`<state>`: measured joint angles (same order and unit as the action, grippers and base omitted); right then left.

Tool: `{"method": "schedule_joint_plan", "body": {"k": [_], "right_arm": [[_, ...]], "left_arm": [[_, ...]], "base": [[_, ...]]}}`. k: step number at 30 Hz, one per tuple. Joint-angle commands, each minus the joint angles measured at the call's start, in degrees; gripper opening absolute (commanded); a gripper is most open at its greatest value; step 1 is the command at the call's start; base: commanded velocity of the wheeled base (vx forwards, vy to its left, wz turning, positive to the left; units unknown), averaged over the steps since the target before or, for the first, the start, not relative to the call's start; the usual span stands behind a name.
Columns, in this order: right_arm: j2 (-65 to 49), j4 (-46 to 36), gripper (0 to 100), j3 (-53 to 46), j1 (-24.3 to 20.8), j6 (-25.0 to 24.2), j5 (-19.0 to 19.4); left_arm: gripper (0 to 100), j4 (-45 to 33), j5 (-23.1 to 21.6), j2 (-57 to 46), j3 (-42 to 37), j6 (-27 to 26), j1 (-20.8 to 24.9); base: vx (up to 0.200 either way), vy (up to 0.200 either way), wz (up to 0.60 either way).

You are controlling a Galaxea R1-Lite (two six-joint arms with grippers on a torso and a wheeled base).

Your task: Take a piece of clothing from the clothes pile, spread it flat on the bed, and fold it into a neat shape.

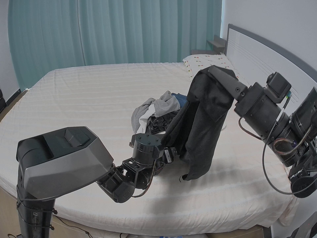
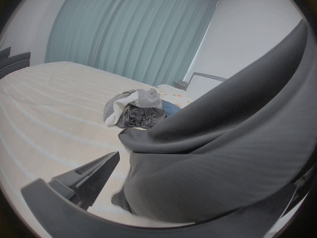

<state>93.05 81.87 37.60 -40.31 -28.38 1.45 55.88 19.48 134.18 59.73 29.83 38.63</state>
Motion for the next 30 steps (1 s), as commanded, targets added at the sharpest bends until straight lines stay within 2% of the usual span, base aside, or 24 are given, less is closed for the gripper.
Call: {"method": "schedule_joint_plan", "body": {"k": [1, 7, 13, 18, 19, 26, 30], "right_arm": [[-0.9, 0.0, 0, 1.9, 1.9, -0.3, 0.8], [-0.2, 0.0, 0, 1.9, 3.1, -0.8, 1.0], [2.1, 0.7, 0, 1.6, 5.0, -4.0, 1.0], [2.7, 0.7, 0, 1.3, 6.1, -5.7, 1.0], [3.2, 0.7, 0, 1.1, 6.4, -6.1, 1.0], [5.3, 0.7, 0, 0.4, 8.1, -6.4, 0.9], [7.1, 0.7, 0, -0.9, 9.0, -7.0, 1.0]], "left_arm": [[100, 0.0, 0.0, 4.4, 3.0, 0.1, -2.2], [100, 0.0, 0.1, 8.6, 5.6, 0.3, -3.4], [100, -0.1, 0.0, 10.1, 7.2, 3.4, -2.7], [100, -0.7, -0.1, 10.4, 7.0, 3.4, -3.4], [0, -0.6, -0.1, 10.1, 6.4, 3.5, -3.9], [0, -0.7, -0.4, 6.3, 2.3, 5.9, -4.6], [0, -0.7, -4.4, -3.0, -3.7, 9.6, -5.2]], "base": [[0.0, 0.0, 0.0], [0.0, 0.0, 0.0], [0.0, 0.0, 0.0], [0.0, 0.0, 0.0], [0.0, 0.0, 0.0], [0.0, 0.0, 0.0], [0.0, 0.0, 0.0]]}}
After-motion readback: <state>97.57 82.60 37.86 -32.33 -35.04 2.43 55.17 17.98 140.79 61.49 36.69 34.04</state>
